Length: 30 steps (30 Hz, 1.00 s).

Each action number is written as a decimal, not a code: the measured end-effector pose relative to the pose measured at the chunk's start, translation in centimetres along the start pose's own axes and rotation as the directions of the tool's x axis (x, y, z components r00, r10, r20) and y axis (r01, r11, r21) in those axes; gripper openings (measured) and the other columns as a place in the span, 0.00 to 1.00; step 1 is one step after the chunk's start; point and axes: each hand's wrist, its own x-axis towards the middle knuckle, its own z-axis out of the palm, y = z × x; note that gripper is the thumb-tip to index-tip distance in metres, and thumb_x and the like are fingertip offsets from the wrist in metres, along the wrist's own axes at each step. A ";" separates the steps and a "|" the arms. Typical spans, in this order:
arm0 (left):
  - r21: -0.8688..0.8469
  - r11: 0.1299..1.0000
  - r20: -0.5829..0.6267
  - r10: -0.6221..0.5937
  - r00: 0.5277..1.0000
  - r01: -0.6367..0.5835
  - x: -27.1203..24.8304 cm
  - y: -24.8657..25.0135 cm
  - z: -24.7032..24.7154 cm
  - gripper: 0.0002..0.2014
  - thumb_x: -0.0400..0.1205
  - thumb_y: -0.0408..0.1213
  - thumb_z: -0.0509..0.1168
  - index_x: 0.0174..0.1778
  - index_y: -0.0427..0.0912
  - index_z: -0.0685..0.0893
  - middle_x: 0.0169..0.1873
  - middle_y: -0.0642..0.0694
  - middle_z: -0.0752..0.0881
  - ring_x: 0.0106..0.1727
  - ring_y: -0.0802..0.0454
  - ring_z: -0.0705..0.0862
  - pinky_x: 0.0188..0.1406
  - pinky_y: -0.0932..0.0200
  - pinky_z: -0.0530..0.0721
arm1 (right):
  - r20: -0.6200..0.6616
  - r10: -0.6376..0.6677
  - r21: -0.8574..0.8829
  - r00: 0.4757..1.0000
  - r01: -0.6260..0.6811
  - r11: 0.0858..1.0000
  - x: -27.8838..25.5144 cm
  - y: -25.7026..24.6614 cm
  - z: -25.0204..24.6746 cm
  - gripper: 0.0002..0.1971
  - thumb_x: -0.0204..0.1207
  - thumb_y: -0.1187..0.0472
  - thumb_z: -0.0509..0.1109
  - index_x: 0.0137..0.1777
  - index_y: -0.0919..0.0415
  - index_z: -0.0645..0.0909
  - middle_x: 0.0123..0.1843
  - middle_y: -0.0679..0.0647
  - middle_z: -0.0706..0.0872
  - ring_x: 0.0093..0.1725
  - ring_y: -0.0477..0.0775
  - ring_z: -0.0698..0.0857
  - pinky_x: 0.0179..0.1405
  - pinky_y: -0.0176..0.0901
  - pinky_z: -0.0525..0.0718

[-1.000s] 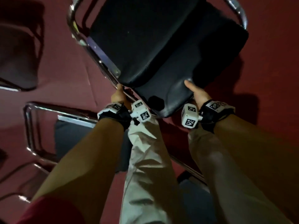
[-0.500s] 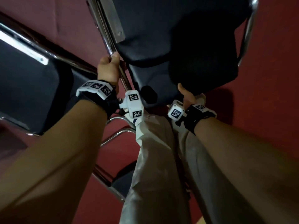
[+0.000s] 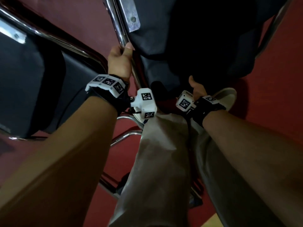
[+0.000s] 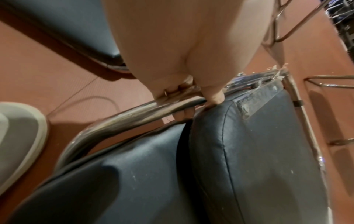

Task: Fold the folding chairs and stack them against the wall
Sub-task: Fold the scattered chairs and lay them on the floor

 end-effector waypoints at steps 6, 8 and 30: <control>-0.023 0.997 -0.025 -0.070 0.997 0.069 0.8 -0.7 1.0 0.10 0.83 0.46 0.65 0.40 0.44 0.80 0.38 0.44 0.85 0.40 0.49 0.83 0.46 0.50 0.86 | -0.053 0.038 -0.190 0.998 -0.048 0.981 0.7 -1.2 0.0 0.30 0.88 0.42 0.54 0.74 0.70 0.72 0.33 0.60 0.85 0.31 0.60 0.84 0.32 0.47 0.84; -0.051 0.992 -0.035 -0.114 0.993 0.113 1.2 -0.7 1.1 0.09 0.86 0.40 0.64 0.43 0.41 0.82 0.40 0.42 0.87 0.43 0.47 0.85 0.49 0.50 0.87 | -0.049 0.057 -0.235 0.997 -0.067 0.970 1.5 -1.6 0.1 0.31 0.88 0.42 0.54 0.78 0.69 0.69 0.39 0.59 0.78 0.36 0.57 0.78 0.41 0.49 0.80; 0.084 0.983 -0.150 -0.151 0.977 0.165 -11.7 16.2 1.2 0.21 0.83 0.34 0.68 0.73 0.34 0.78 0.58 0.43 0.84 0.58 0.48 0.82 0.58 0.61 0.77 | 0.080 -0.090 0.046 0.993 0.087 0.995 -14.0 -9.4 -0.9 0.31 0.83 0.50 0.61 0.82 0.65 0.64 0.80 0.63 0.72 0.67 0.61 0.79 0.76 0.61 0.76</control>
